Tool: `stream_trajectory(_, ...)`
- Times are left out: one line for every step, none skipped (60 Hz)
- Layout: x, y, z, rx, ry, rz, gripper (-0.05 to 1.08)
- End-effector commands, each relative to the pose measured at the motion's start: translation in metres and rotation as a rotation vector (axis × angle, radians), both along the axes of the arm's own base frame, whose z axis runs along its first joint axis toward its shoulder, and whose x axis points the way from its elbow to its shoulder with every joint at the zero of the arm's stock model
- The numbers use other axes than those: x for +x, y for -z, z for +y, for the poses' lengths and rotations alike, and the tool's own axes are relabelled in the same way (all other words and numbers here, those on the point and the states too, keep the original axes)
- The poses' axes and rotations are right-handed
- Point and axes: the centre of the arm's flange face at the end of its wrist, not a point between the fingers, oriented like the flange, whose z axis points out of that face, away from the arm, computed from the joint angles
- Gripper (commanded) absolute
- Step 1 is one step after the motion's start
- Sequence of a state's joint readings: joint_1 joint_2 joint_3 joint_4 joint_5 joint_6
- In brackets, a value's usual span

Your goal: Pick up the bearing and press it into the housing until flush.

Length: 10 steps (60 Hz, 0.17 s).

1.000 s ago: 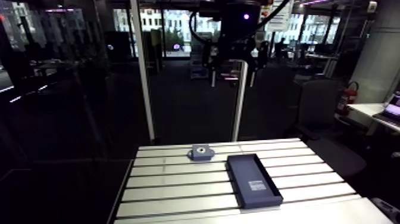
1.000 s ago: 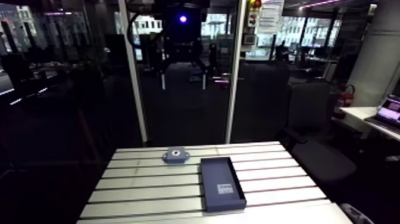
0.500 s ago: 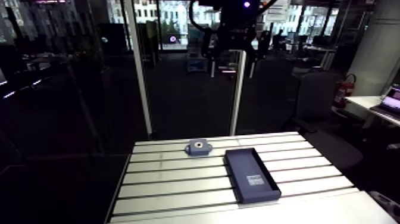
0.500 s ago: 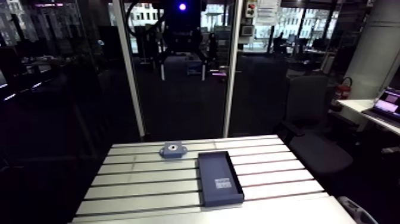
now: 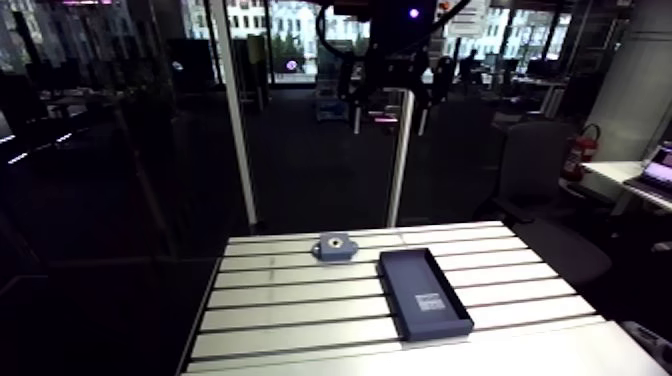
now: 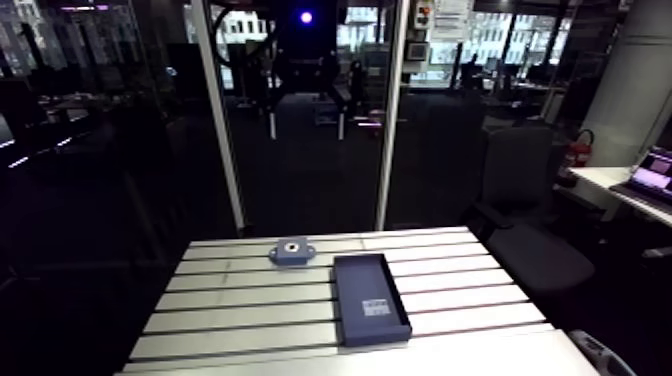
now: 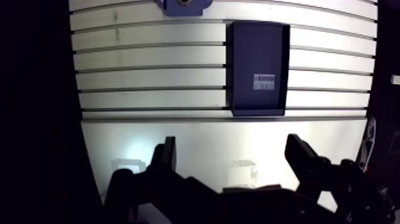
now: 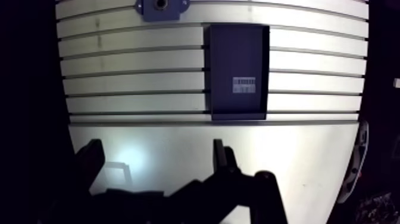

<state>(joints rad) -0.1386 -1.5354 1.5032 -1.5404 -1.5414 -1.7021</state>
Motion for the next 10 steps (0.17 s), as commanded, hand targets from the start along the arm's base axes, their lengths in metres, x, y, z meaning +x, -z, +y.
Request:
stream_trajectory(-0.0028, 0.0043, -0.0021, 0.000, -0.005, -0.008, 0.01)
stream_trajectory(-0.0037, 0.0040, -0.0020, 0.000, -0.004, -0.007, 0.01)
stream_trajectory(-0.0037, 0.0040, -0.0020, 0.000, -0.004, -0.007, 0.01)
stream_trajectory(-0.0044, 0.0045, -0.0019, 0.000, -0.004, -0.007, 0.01)
stream_trajectory(-0.0044, 0.0045, -0.0019, 0.000, -0.004, -0.007, 0.01)
stream_trajectory(-0.0045, 0.0046, -0.0019, 0.000, -0.003, -0.007, 0.01)
stream_trajectory(-0.0045, 0.0046, -0.0019, 0.000, -0.003, -0.007, 0.01)
stream_trajectory(-0.0048, 0.0052, -0.0025, 0.000, -0.005, -0.009, 0.01)
stream_trajectory(-0.0050, 0.0054, -0.0020, 0.000, -0.002, -0.009, 0.01)
stream_trajectory(-0.0050, 0.0054, -0.0020, 0.000, -0.002, -0.009, 0.01)
